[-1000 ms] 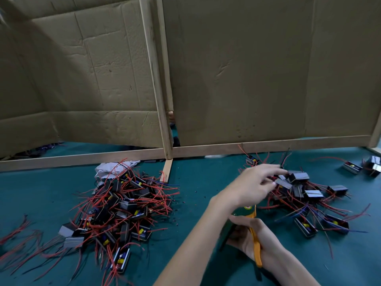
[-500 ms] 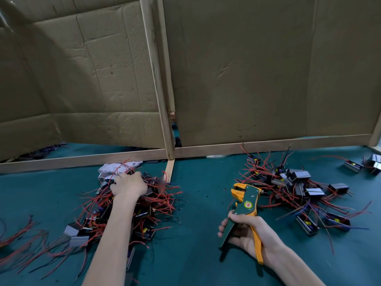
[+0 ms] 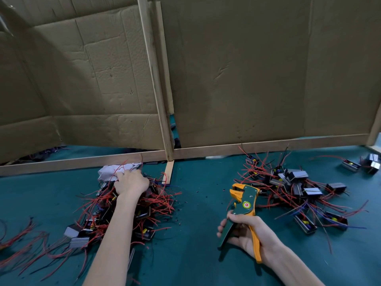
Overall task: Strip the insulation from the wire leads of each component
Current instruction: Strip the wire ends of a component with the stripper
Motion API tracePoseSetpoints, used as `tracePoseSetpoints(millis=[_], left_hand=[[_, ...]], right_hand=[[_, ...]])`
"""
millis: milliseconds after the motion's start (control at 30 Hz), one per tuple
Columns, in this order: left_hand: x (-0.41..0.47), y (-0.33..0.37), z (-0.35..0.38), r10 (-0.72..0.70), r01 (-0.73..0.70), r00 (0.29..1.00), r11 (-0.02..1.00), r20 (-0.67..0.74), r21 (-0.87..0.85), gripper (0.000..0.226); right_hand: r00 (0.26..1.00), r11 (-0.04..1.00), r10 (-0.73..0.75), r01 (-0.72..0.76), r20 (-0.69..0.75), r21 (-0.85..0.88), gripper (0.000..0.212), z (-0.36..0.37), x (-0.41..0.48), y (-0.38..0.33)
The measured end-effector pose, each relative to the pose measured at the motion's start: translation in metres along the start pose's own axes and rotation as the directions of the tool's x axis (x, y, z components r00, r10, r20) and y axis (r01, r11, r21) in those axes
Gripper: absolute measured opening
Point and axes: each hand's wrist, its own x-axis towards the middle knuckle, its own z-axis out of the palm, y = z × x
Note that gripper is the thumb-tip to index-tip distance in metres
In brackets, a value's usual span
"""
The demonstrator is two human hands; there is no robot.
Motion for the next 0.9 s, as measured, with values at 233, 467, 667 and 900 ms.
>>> tracePoseSetpoints(millis=[233,467,667,900], left_hand=[[-0.024,0.017,0.003,0.132,-0.344,0.89,0.822,-0.436,-0.453,0.019],[-0.078,0.062,0.028,0.376,-0.423,0.901,0.655,-0.215,-0.626,0.02],[-0.093,0.071,0.068,0.587,-0.563,0.794,0.808,0.156,-0.173,0.042],[-0.091,0.079,0.082,0.641,-0.584,0.767,0.701,0.004,-0.41,0.019]], right_hand=[[1.0,1.0,-0.007,0.007,-0.012,-0.004,0.025,0.0,0.001,0.001],[0.999,0.999,-0.037,0.036,-0.014,-0.026,0.016,-0.001,0.001,0.002],[0.998,0.998,-0.062,0.062,-0.018,-0.018,0.005,-0.002,0.002,0.001],[0.995,0.994,-0.101,0.1,-0.018,-0.038,0.007,-0.004,0.0,-0.003]])
